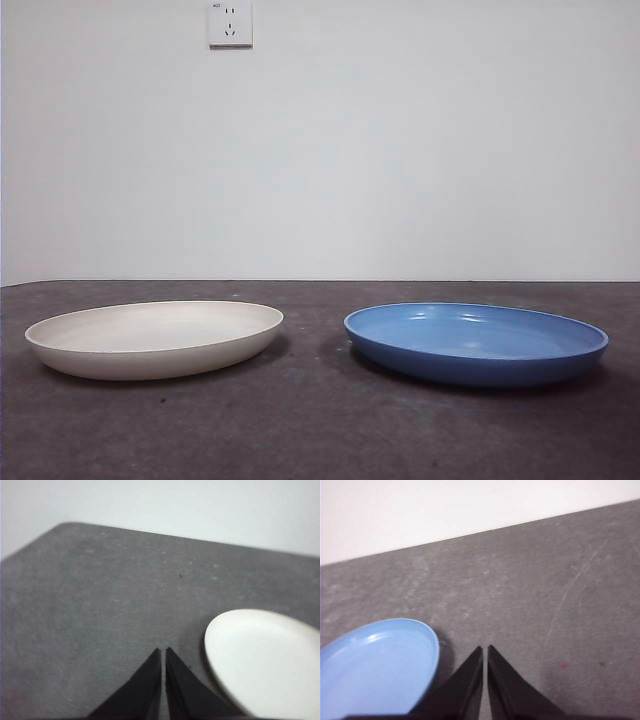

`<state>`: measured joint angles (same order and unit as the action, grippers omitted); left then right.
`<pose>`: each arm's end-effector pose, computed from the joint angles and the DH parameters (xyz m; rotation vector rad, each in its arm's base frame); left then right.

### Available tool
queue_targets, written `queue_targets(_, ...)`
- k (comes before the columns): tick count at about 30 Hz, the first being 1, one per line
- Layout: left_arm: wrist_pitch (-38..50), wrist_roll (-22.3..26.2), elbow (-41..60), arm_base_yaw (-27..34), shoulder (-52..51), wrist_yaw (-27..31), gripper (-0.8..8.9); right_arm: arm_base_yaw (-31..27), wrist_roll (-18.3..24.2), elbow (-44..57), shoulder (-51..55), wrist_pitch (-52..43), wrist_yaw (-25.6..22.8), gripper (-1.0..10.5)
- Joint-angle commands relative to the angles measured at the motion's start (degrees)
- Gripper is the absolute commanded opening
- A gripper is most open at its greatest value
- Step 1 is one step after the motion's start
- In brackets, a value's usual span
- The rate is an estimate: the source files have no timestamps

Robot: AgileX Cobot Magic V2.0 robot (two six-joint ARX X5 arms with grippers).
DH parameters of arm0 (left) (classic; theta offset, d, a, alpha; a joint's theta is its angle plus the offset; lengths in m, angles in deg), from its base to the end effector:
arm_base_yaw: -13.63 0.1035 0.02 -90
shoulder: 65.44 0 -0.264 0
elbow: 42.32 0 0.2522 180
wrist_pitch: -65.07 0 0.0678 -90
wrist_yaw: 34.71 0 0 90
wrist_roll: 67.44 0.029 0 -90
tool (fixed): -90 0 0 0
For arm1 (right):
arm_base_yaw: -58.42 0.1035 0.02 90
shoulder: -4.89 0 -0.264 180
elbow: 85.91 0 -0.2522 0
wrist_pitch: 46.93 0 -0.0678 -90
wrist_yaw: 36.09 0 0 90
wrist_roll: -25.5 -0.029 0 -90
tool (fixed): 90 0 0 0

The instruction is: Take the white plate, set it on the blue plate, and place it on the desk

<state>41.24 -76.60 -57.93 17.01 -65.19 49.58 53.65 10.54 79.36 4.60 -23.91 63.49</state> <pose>0.0948 0.0027 0.1572 -0.1713 0.1503 -0.0287 0.0956 -0.0031 0.1533 0.2792 0.1588 0.0639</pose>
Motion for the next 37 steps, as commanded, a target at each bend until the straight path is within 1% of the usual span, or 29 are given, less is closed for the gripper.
queue_targets(1,0.72,-10.29,0.81,0.13,-0.07,0.15,0.15,0.04,-3.26,0.17,0.09,-0.26,2.10,0.1)
queue_targets(6,0.42,-14.99,-1.49,0.13,0.07,0.15,0.15,0.04,-6.56,-0.76,0.09,0.57,2.43,0.1)
queue_targets(8,-0.96,-16.65,-3.10,0.13,0.11,0.07,0.15,0.04,-7.13,-1.90,0.09,0.74,2.43,0.1)
queue_targets(16,-9.40,-16.83,-12.94,0.13,4.35,-0.74,0.15,0.07,-6.64,-11.76,-0.79,1.88,2.64,0.1)
queue_targets(22,-14.69,-11.78,-22.69,0.13,12.94,-4.98,0.15,0.09,-2.64,-22.29,-6.45,7.28,4.83,0.1)
queue_targets(26,-18.84,-6.95,-30.08,0.13,20.61,-10.56,0.15,0.09,1.16,-30.32,-13.20,13.84,5.90,0.1)
queue_targets(32,-26.36,0.09,-40.35,-0.52,31.36,-18.18,0.15,0.15,6.29,-42.53,-25.62,26.14,10.82,0.1)
queue_targets(37,-33.46,4.59,-47.52,-3.17,38.34,-21.62,0.15,0.92,9.25,-50.53,-33.94,34.16,14.67,0.1)
